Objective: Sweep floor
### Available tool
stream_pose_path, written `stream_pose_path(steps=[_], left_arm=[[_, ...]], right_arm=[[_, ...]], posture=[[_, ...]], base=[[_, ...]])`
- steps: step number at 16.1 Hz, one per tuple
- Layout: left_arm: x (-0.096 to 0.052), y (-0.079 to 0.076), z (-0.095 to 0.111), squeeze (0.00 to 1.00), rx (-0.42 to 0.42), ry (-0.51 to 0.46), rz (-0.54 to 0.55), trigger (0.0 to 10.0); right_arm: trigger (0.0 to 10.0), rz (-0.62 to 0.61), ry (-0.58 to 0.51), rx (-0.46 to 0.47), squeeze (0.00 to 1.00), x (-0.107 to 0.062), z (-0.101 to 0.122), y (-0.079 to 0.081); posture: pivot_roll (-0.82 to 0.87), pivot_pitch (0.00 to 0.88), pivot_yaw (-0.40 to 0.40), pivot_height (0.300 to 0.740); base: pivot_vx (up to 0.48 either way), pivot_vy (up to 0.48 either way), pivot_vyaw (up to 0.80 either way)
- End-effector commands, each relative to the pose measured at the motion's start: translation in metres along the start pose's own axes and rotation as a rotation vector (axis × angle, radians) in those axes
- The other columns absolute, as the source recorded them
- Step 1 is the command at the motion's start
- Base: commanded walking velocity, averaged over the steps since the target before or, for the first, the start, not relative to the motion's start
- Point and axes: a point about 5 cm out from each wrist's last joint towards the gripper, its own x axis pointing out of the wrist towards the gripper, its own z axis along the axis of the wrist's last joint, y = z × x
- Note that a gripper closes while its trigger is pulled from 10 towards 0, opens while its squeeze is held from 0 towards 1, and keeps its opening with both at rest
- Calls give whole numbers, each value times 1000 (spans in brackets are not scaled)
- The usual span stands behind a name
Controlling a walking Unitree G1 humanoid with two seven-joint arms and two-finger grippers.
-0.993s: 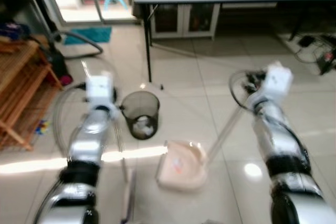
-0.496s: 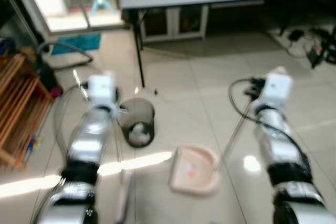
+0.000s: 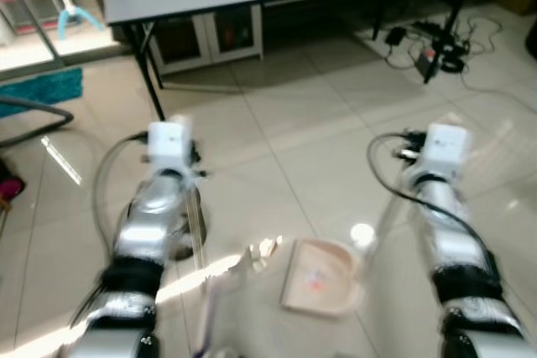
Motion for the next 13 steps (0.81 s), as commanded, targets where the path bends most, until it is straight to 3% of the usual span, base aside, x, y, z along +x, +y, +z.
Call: stream_pose_path(steps=[1, 8, 10, 13], left_arm=[[0, 14, 10, 0, 6, -35, 36, 10000], [-1, 14, 10, 0, 12, -32, 31, 10000], [0, 13, 9, 0, 14, -29, 24, 10000], [0, 7, 7, 0, 14, -24, 5, 10000]], right_arm=[[10000, 31, -76, -18, 0, 4, 18, 13], [10000, 21, -77, -22, 0, 3, 17, 13], [10000, -29, -78, 25, 0, 2, 16, 7], [10000, -30, -90, 7, 0, 1, 18, 2]], posture=[[28, 41, 36, 740], [31, 46, 45, 740], [28, 49, 47, 740], [22, 56, 48, 740]], base=[[330, 0, 800], [335, 0, 800], [332, 0, 0], [334, 0, 0]])
